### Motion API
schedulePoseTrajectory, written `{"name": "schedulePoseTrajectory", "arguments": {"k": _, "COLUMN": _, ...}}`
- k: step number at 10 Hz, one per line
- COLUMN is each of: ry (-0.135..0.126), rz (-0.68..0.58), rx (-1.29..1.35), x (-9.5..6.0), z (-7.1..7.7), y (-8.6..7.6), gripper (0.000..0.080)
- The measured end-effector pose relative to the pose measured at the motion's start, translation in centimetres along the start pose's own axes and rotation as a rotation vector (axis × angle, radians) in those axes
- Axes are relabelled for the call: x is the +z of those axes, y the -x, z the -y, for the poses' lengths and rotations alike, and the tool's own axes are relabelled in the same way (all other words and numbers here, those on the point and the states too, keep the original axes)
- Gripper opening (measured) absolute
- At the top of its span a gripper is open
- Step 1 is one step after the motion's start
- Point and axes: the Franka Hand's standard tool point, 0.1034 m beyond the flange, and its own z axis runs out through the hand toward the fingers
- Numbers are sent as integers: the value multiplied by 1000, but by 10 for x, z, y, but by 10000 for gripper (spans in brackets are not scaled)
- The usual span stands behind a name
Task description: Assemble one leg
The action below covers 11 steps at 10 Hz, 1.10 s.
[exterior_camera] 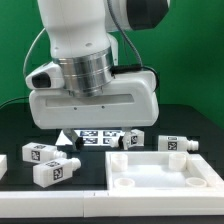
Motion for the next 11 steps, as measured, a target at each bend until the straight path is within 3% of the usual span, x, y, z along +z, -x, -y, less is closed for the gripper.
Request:
{"name": "schedulePoseTrajectory", "arguments": {"k": 4, "ry": 2, "rz": 17, "rx": -1, "x": 2, "z": 1, "y": 3, "gripper": 648}}
{"name": "schedulePoseTrajectory", "arguments": {"k": 7, "ry": 4, "rz": 193, "rx": 110, "x": -18, "z": -24, "y": 5, "gripper": 648}}
{"name": "schedulePoseTrajectory", "arguments": {"k": 9, "ry": 4, "rz": 252, "rx": 161, "x": -15, "z": -25, "y": -1, "gripper": 648}}
{"name": "schedulePoseTrajectory", "arguments": {"k": 11, "ry": 6, "rz": 294, "rx": 163, "x": -13, "z": -27, "y": 5, "gripper": 648}}
